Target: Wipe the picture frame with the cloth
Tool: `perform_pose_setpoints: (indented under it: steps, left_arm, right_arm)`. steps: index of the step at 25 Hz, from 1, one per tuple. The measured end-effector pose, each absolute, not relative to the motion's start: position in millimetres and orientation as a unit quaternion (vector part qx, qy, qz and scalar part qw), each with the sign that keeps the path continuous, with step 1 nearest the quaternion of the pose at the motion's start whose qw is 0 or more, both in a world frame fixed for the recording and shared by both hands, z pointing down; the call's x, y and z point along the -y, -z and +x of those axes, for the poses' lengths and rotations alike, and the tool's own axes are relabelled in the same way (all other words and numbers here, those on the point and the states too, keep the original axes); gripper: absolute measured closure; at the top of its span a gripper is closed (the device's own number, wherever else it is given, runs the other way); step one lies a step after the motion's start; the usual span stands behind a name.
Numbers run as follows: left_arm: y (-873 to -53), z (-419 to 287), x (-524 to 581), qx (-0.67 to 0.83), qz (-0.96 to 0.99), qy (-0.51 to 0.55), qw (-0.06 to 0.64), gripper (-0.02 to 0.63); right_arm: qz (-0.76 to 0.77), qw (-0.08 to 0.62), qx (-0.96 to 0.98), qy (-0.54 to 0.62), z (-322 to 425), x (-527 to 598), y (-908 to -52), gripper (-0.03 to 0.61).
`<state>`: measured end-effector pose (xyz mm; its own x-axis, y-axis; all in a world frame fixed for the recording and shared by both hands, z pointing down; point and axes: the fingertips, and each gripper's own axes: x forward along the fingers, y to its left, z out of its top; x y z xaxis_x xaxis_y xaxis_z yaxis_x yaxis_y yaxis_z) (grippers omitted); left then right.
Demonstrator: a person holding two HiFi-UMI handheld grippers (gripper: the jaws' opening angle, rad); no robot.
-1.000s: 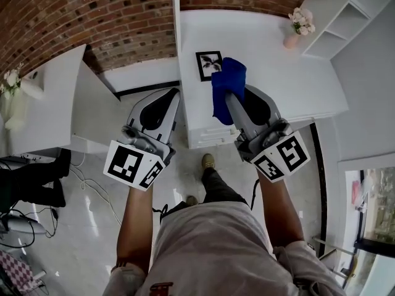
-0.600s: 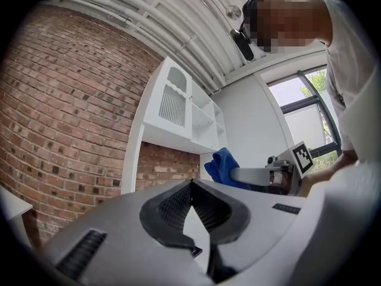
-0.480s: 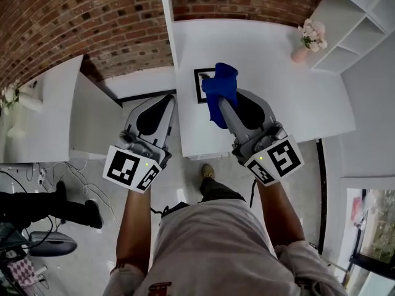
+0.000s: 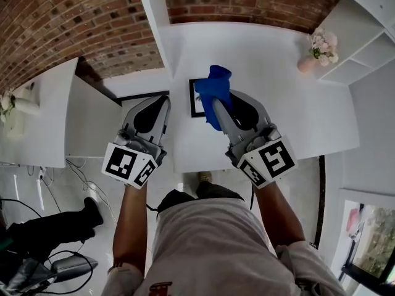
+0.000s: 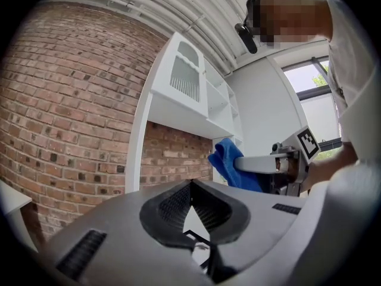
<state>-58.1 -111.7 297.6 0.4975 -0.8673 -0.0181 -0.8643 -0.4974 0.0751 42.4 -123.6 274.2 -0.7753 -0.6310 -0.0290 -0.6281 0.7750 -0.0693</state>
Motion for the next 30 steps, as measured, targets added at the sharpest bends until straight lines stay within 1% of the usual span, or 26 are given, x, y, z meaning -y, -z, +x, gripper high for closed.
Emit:
perform_pose_setpoints:
  steps: [7,12,22,26,30]
  left_arm:
    - [-320,-54,140,0.495,0.868,-0.003,0.047,0.614]
    - [-338,-61,156,0.485,0.872,-0.008,0.057,0.614]
    - [-395,-63,191,0.475,0.866,-0.052,0.146,0.611]
    - [-420,-60,203,0.473,0.858,-0.080,0.186,0.590]
    - [-446,-59,215,0.473,0.843,-0.115,0.230,0.538]
  right_arm:
    - [-0.341,0.016,-0.939,0.048,42,155,-285,0.506]
    - [-0.353,-0.004,-0.934,0.056,35,171,-297,0.506]
    - [-0.399,-0.077,-0.909,0.090,24,212,-345,0.506]
    - [-0.403,-0.115,-0.903,0.100,18,221,-365,0.506]
    - [-0.404,-0.158,-0.894,0.112,11,235,-387,0.506]
